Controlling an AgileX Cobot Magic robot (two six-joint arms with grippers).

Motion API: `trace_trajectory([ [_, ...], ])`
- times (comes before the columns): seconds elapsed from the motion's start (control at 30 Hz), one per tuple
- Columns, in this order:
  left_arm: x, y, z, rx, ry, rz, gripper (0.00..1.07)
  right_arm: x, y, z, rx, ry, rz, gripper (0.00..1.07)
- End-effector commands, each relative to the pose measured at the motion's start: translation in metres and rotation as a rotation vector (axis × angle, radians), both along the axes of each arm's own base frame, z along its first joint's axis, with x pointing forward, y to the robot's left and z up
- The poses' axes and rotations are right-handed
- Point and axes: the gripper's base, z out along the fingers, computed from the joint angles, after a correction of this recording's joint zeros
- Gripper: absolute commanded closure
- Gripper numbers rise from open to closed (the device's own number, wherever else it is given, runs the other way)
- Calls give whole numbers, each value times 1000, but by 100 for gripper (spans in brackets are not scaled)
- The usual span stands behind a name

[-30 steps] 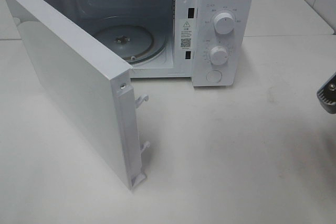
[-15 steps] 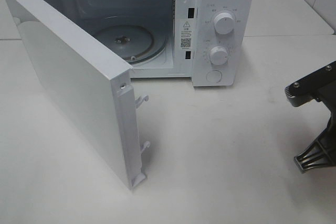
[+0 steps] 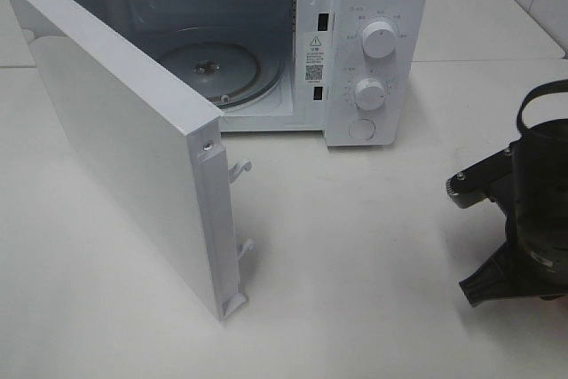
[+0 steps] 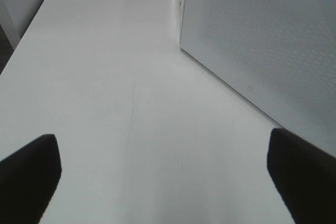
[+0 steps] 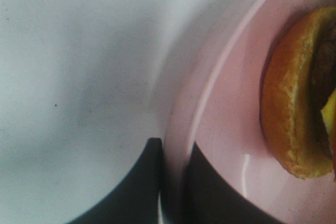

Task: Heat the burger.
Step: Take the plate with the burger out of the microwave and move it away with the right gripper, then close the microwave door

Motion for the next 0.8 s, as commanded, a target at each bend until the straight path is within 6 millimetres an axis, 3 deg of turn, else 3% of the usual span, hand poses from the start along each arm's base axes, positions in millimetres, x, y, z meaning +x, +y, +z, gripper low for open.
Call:
trace_trajectory([
  [0.03,0,0,-1,-1,-6,0,7,6,-4,-6,-76,-33,-13,103],
  [0.23,0,0,-1,-1,-6,0,7,8,-5,-15,-99,-39,-33,97],
  [0.3,0,0,-1,-1,-6,0,7,8,-3,-16,-86,-37,-24,87],
  [0.4,0,0,-1,-1,-6,0,7,9,-3,-17,-85,-35,-21,83],
  [0.47,0,0,-1,-1,-6,0,7,7,-3,-16,-84,-14,-14,65],
  [0.57,0,0,-1,-1,-6,0,7,5,-2,-12,-71,7,-2,56],
  [0.8,0,0,-1,-1,-6,0,7,-1,0,7,12,31,24,54],
])
